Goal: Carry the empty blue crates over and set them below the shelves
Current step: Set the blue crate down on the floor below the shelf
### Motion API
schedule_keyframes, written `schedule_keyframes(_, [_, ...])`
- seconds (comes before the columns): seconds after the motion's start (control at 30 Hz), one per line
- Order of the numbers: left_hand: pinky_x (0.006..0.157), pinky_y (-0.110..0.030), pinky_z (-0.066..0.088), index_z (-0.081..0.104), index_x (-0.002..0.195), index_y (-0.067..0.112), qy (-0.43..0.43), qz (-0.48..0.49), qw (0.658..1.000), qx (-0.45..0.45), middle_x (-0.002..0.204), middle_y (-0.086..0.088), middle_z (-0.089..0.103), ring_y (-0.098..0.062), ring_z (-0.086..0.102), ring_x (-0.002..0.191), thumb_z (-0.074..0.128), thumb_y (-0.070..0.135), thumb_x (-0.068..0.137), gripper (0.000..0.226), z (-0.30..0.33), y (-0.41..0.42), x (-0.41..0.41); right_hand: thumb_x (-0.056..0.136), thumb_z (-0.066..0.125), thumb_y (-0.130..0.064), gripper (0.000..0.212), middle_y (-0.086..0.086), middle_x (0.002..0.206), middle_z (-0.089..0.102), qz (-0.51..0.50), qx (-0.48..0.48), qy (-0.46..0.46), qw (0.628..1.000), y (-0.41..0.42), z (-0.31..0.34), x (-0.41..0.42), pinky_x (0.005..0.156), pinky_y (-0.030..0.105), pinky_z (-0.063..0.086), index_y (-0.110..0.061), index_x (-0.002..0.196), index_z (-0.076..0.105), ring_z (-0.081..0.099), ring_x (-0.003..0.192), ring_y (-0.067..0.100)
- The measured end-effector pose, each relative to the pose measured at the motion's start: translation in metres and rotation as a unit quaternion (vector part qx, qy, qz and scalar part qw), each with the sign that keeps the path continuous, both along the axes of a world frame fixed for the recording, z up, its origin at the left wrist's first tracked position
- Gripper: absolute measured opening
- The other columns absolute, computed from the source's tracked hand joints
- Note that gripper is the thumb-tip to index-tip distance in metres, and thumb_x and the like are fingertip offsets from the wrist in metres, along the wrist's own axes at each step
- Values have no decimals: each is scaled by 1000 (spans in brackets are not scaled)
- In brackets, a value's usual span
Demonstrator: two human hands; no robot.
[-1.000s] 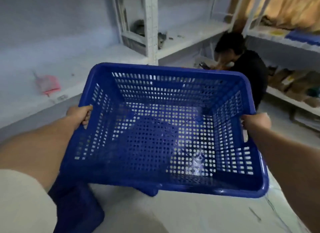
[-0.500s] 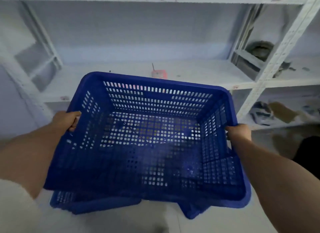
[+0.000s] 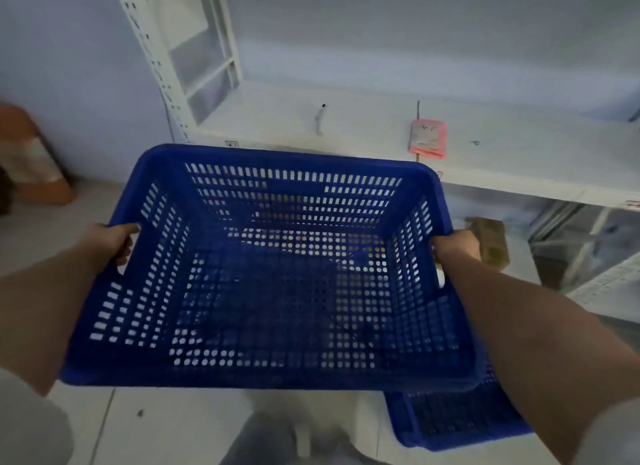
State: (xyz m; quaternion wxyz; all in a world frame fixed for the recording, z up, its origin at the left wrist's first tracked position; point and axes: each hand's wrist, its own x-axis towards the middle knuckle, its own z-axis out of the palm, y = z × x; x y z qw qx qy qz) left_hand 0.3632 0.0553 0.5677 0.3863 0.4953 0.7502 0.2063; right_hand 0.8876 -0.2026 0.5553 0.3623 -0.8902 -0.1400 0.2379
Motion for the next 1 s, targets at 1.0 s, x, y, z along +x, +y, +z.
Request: schedule_keyframes(1.0, [54,-34,43,55,83,6,-9,-140,987,-82,65,-13,53,-27,48,55,58,23,90,18,-101,224,-24,82,57,-15,40,26,103,62,-143,-172,46,974,142,-86,-131,72,38,49,8,116,59,56,82,33])
